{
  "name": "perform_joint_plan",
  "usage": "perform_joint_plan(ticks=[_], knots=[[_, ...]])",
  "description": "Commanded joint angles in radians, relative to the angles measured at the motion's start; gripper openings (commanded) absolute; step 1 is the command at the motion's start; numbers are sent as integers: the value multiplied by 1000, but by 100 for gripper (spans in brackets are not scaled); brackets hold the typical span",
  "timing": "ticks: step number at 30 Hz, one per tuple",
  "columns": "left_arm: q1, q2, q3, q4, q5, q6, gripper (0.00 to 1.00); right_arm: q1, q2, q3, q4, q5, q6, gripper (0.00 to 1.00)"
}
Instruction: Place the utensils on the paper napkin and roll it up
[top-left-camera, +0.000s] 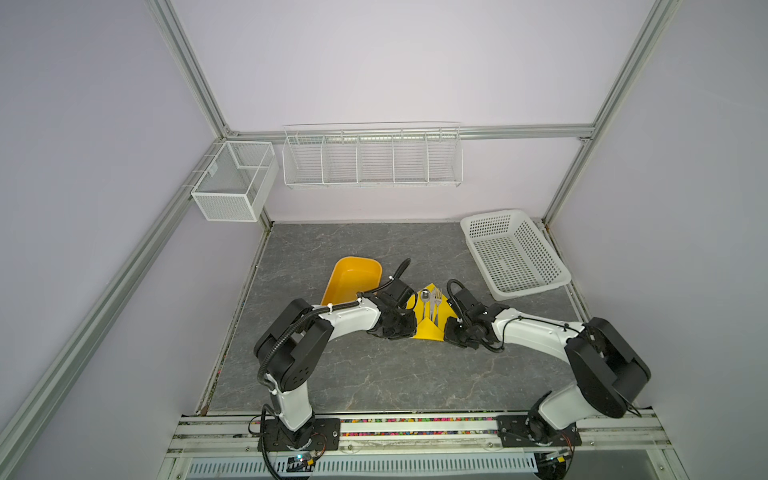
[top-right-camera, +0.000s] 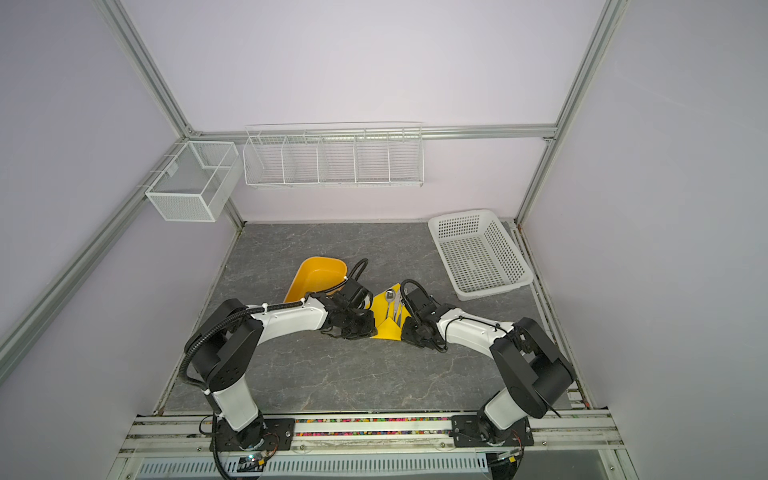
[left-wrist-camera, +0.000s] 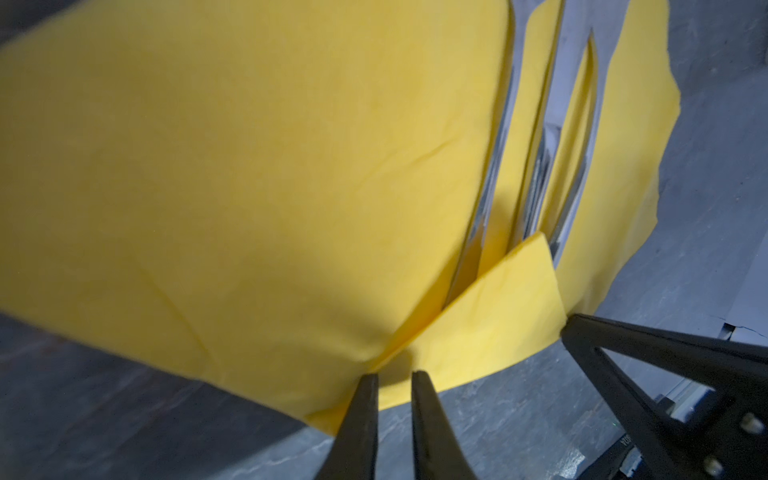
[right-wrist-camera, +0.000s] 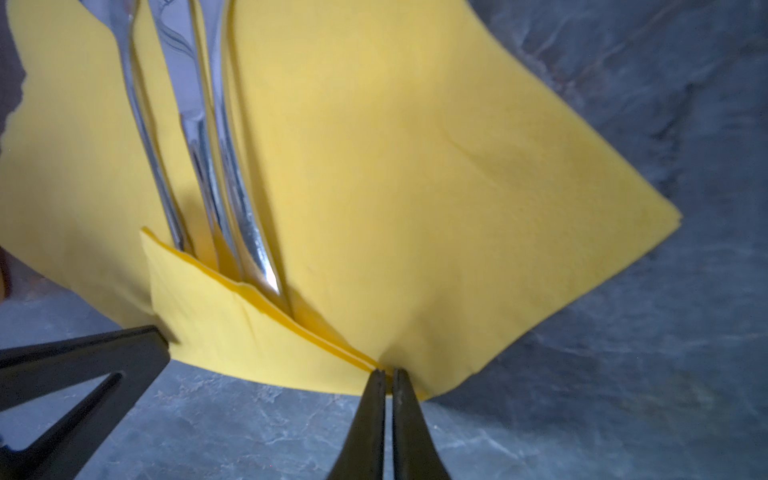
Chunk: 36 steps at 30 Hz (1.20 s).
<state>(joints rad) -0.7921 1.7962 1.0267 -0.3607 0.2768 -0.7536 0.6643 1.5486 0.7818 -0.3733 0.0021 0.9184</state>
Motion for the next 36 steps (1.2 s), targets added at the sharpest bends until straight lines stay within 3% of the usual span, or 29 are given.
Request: perform_joint_plan(ticks=[1,6,14,26,36], knots=[[5,-6,0,-47,-22,13,18,-3,2,22,-91,54,-33,11],[5,-11,5,-48,-20,15,18,-1,-79,22,5,-24,-99,12],[5,-14,12,-42,-8,21,18,8,-36,20,117,-146,-121,12],[5,-29,24,-44,5,32,19,7,78,21,10,-58,-109,10],[6,-87,12,-79,-24,52,22,-3,89,45,-41,-12,-199,10]])
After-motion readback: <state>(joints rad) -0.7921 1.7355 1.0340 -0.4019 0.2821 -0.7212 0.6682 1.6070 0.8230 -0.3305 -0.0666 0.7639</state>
